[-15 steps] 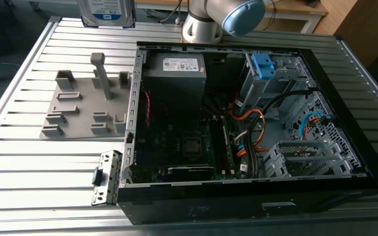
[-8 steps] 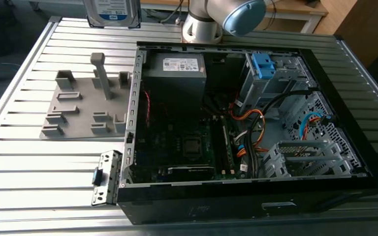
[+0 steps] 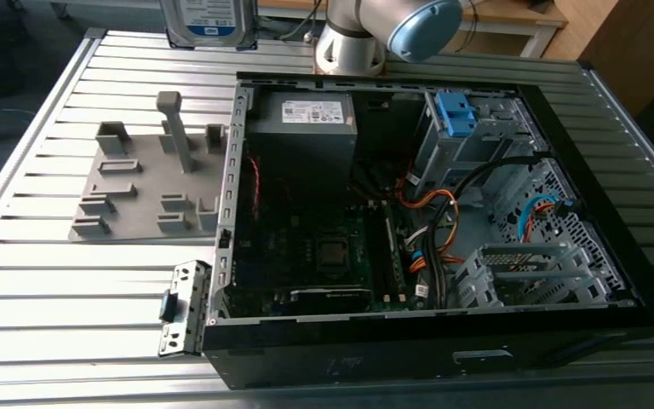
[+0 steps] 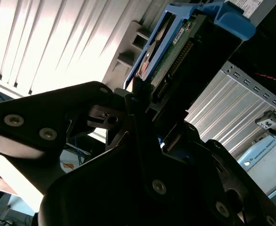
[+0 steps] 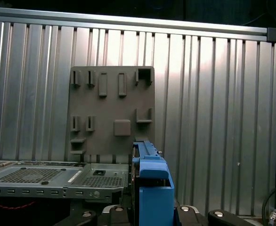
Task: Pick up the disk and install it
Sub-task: 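Pick up the disk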
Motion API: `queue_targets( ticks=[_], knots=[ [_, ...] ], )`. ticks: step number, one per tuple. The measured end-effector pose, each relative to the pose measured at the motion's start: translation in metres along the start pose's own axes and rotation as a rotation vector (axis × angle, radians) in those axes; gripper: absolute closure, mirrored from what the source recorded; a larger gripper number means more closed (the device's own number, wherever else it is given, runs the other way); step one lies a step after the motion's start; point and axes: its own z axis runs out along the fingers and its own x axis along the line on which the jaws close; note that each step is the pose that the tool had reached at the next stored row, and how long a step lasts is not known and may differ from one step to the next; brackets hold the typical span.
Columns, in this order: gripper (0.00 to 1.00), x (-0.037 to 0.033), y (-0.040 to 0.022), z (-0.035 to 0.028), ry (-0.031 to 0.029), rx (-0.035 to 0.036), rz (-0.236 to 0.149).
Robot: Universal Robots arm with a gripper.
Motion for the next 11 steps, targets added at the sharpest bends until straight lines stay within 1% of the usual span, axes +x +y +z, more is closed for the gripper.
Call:
queue_targets(
  ticks=[11],
  knots=[
    [0.64, 0.0011, -0.025, -0.0005, 0.0, -0.0019, 0.0]
  ],
)
